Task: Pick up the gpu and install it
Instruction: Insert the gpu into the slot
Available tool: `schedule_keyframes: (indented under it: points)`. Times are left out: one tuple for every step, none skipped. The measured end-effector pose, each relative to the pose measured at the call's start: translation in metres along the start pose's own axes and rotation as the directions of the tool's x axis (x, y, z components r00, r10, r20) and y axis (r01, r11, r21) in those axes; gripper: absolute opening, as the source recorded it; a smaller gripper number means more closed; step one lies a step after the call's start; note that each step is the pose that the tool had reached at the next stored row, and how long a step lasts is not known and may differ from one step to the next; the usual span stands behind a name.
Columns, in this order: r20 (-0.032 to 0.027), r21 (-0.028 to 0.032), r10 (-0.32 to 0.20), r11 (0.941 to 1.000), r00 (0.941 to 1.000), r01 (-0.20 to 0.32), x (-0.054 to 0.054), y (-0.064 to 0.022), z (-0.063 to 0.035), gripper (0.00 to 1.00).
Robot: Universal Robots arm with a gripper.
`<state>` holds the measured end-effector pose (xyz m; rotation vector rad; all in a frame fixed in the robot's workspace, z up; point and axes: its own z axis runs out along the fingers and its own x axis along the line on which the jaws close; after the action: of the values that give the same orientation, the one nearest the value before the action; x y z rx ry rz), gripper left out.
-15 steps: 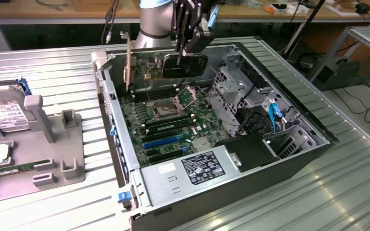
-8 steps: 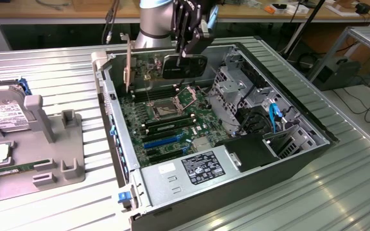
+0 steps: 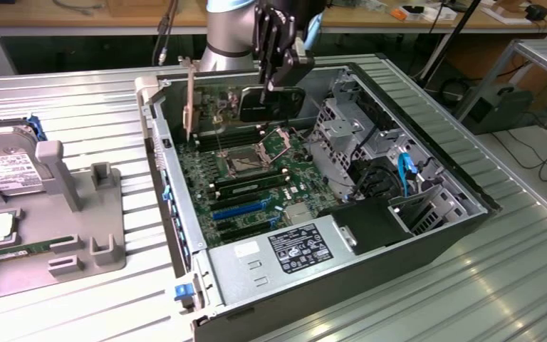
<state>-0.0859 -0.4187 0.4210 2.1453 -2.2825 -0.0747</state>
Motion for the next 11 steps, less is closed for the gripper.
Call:
schedule_keyframes:
  points:
    - [-0.0001,0.0001,0.0,1.0,1.0,0.0,0.0,0.0,0.0008,0.27]
    - [-0.0004,0.0001,0.0,1.0,1.0,0.0,0.0,-0.0001,0.0018,0.27]
    - [-0.0014,0.0001,0.0,1.0,1.0,0.0,0.0,-0.0002,0.0038,0.27]
    - [-0.0019,0.0002,0.0,1.0,1.0,0.0,0.0,-0.0002,0.0058,0.27]
    - [-0.002,0.0002,0.0,1.0,1.0,0.0,0.0,-0.0003,0.0079,0.27]
    - [-0.002,0.0002,0.0,1.0,1.0,0.0,0.0,-0.0003,0.0087,0.27]
    - [-0.002,0.0002,0.0,1.0,1.0,0.0,0.0,-0.0004,0.01,0.27]
    - [-0.002,0.0002,0.0,1.0,1.0,0.0,0.0,-0.0005,0.012,0.27]
    - [-0.002,0.0002,0.0,1.0,1.0,0.0,0.0,-0.0006,0.014,0.27]
    - [-0.002,0.0002,0.0,1.0,1.0,0.0,0.0,-0.0006,0.0154,0.27]
    - [-0.002,0.0002,0.0,1.0,1.0,0.0,0.0,-0.0007,0.0171,0.27]
